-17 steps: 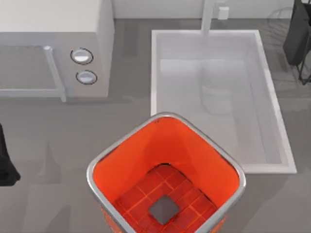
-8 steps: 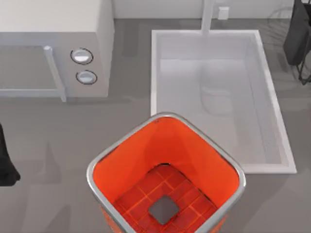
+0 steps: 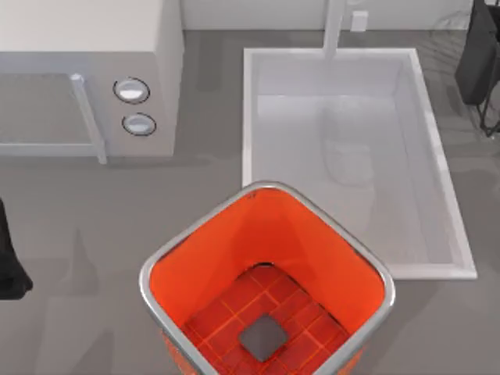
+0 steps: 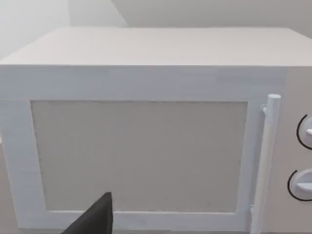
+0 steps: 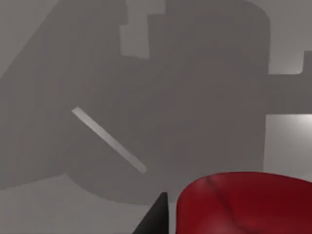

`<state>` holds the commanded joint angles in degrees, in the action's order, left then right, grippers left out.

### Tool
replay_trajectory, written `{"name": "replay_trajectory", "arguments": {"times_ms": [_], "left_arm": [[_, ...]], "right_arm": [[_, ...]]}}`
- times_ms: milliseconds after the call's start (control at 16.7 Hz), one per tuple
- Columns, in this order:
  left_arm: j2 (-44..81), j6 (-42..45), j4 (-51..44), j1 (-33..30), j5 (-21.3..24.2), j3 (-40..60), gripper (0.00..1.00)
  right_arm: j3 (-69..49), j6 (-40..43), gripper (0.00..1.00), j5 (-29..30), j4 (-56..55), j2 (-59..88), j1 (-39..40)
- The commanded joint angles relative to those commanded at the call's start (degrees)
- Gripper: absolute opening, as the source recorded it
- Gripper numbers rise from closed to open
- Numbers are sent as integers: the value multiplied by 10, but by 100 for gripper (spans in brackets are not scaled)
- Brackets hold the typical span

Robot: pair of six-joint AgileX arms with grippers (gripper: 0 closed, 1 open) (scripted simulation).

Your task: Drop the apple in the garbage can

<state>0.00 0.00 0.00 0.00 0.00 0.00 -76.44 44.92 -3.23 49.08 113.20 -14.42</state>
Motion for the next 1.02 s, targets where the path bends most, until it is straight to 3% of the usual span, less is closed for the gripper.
{"name": "replay_trajectory", "arguments": {"times_ms": [480, 1020], "left_arm": [[0, 0, 0, 0, 0, 0, 100], [0, 0, 0, 0, 0, 0, 100]], "right_arm": [[-172, 2, 0, -1, 242, -58, -1], [-184, 15, 0, -2, 253, -66, 10]]}}
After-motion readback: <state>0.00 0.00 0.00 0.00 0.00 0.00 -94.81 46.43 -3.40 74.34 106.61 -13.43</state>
